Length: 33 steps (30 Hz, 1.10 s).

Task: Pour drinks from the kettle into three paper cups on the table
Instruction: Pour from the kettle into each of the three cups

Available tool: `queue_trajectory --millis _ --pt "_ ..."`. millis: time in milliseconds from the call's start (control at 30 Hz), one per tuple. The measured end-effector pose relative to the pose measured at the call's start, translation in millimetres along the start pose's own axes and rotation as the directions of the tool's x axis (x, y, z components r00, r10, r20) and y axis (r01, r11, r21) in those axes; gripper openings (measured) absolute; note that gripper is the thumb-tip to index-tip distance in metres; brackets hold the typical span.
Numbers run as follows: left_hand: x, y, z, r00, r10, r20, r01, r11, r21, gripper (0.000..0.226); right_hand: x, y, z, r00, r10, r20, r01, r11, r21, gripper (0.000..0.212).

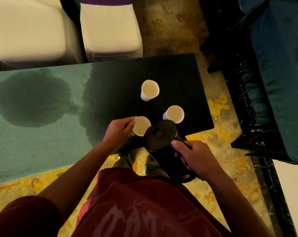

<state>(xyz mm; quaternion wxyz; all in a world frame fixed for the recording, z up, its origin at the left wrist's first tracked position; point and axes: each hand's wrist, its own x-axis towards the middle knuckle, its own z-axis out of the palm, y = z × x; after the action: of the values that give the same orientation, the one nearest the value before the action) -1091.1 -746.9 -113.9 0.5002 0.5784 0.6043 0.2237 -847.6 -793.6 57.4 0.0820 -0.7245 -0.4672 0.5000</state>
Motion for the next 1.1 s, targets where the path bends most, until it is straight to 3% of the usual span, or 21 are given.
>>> queue_trajectory --millis 400,600,733,900,967,1033,1100 --pt "-1 11 -2 0.998 -0.06 0.016 0.06 0.998 0.016 0.029 -8 38 -1 0.97 -0.173 -0.172 0.187 0.98 0.066 0.055" --pt "3 25 -3 0.989 -0.097 -0.111 0.105 0.992 0.076 0.027 -5 46 -26 0.96 -0.237 -0.152 0.265 0.943 0.202 0.049" --pt "11 32 -8 0.963 -0.167 -0.212 0.192 0.976 0.102 0.026 1 45 -59 0.959 -0.266 -0.1 0.283 0.922 0.264 0.034" --pt "13 42 -1 0.941 -0.334 -0.055 0.338 0.935 0.105 0.02 16 49 -124 0.957 -0.279 -0.083 0.29 0.889 0.356 0.036" --pt "9 42 0 0.907 -0.421 0.009 0.42 0.906 0.055 0.021 26 53 -147 0.947 -0.303 -0.102 0.319 0.879 0.354 0.047" --pt "4 42 6 0.879 -0.477 0.026 0.477 0.879 0.015 0.027 35 57 -171 0.939 -0.318 -0.133 0.345 0.87 0.352 0.053" --pt "-1 43 12 0.858 -0.514 0.008 0.514 0.857 -0.033 0.035 47 58 -192 0.935 -0.309 -0.175 0.352 0.873 0.338 0.045"
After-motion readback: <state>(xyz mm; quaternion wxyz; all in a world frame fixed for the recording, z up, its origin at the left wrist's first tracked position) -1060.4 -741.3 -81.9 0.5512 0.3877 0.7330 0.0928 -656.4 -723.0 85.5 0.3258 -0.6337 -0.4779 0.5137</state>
